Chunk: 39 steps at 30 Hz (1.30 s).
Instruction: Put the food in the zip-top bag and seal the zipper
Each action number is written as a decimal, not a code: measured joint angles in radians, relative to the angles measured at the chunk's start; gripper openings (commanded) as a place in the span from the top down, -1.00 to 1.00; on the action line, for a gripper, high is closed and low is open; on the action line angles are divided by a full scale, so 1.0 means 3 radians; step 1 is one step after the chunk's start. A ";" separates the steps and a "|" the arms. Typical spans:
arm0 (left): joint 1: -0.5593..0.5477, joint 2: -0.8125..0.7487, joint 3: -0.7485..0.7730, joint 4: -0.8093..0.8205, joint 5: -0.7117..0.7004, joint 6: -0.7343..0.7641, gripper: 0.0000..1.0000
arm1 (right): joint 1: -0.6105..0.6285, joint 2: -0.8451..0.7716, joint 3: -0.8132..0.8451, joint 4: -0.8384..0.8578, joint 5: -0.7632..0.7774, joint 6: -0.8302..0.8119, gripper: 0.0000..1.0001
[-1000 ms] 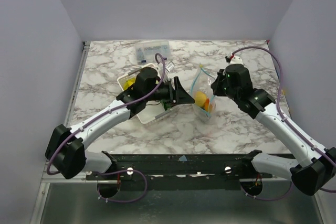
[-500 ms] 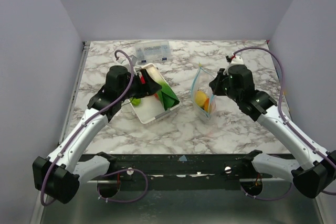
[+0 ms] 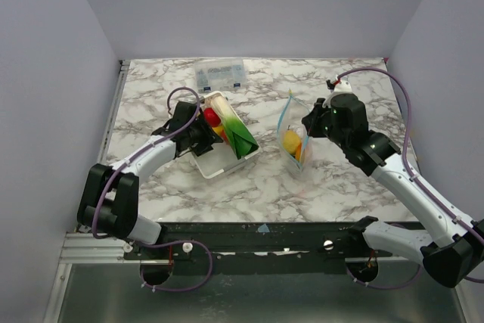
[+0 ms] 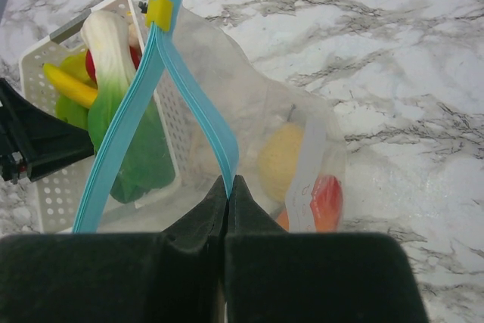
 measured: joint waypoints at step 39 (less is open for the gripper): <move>0.0121 0.0940 0.0240 0.0795 0.0217 -0.1930 -0.22 | 0.0000 0.0043 -0.0038 0.0095 -0.0001 -0.0032 0.99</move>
